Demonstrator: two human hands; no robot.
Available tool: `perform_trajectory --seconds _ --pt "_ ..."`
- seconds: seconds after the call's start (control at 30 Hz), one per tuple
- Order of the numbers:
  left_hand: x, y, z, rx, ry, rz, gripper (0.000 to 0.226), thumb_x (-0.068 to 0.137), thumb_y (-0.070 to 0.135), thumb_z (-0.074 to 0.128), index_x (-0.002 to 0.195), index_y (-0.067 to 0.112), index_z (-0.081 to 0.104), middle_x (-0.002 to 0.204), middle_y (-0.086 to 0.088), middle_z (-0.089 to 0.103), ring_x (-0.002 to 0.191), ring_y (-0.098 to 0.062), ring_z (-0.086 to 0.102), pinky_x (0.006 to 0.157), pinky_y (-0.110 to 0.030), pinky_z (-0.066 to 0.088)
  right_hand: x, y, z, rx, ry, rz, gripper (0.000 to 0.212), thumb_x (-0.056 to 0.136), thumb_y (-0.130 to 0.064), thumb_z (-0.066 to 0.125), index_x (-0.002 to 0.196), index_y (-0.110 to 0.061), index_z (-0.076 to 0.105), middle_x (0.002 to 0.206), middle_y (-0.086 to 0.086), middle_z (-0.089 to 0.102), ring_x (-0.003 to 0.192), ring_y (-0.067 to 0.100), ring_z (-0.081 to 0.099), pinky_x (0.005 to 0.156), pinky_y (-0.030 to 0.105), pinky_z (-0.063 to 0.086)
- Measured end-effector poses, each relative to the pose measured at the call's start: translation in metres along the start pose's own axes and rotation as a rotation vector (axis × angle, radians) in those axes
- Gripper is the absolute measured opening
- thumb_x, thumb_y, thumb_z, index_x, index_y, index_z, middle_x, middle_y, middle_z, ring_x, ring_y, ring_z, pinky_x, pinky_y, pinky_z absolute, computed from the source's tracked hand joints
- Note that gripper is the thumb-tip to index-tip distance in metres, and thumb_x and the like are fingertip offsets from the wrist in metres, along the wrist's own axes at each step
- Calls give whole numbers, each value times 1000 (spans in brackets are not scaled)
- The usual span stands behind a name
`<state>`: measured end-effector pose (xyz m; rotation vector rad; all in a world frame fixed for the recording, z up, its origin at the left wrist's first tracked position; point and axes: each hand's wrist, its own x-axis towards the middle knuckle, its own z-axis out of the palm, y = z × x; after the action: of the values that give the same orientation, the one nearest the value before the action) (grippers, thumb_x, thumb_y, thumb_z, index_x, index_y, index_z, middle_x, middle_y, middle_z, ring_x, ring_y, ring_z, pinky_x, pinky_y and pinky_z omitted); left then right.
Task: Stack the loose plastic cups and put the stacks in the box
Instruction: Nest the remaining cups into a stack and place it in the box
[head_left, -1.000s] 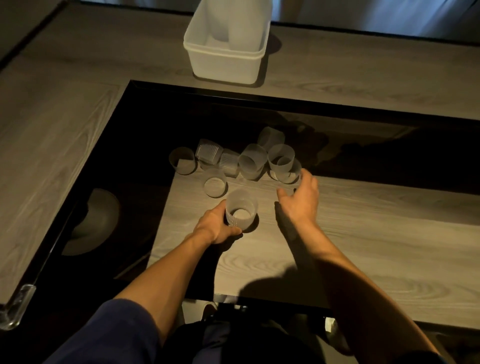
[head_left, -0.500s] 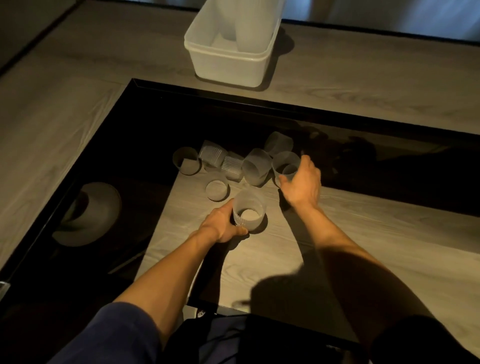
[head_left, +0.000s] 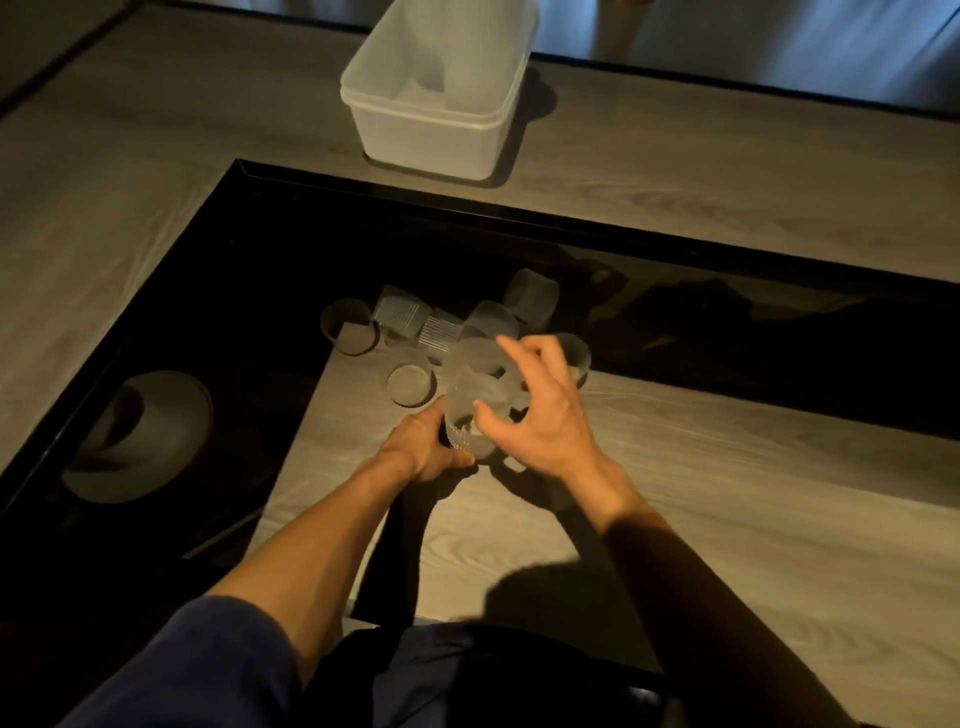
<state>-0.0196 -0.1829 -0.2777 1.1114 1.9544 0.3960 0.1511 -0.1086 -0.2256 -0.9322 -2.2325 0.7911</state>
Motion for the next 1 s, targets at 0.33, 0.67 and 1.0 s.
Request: perform_trajectory --seconds 0.33,0.67,1.0 --pt "7 -1 -7 61 -26 -8 71 75 34 86 135 29 49 128 2 61 121 -23 57 103 -42 48 3 8 5 -26 -183 -41 70 74 -43 79 134 -20 52 117 -6 42 105 10 48 85 33 53" --pt "13 -4 -13 6 -31 19 84 74 31 87 144 32 42 136 -1 59 129 -27 52 110 -49 42 26 47 -17 50 -546 480 109 76 -15 86 158 -44 22 159 7 24 149 29 22 121 53 29" --pt "5 -5 -16 30 -47 27 82 78 26 85 146 28 40 139 -4 56 132 -28 50 112 -47 41 37 88 9 -247 -19 784 102 80 -32 85 159 -15 22 161 13 31 145 38 37 114 50 42"
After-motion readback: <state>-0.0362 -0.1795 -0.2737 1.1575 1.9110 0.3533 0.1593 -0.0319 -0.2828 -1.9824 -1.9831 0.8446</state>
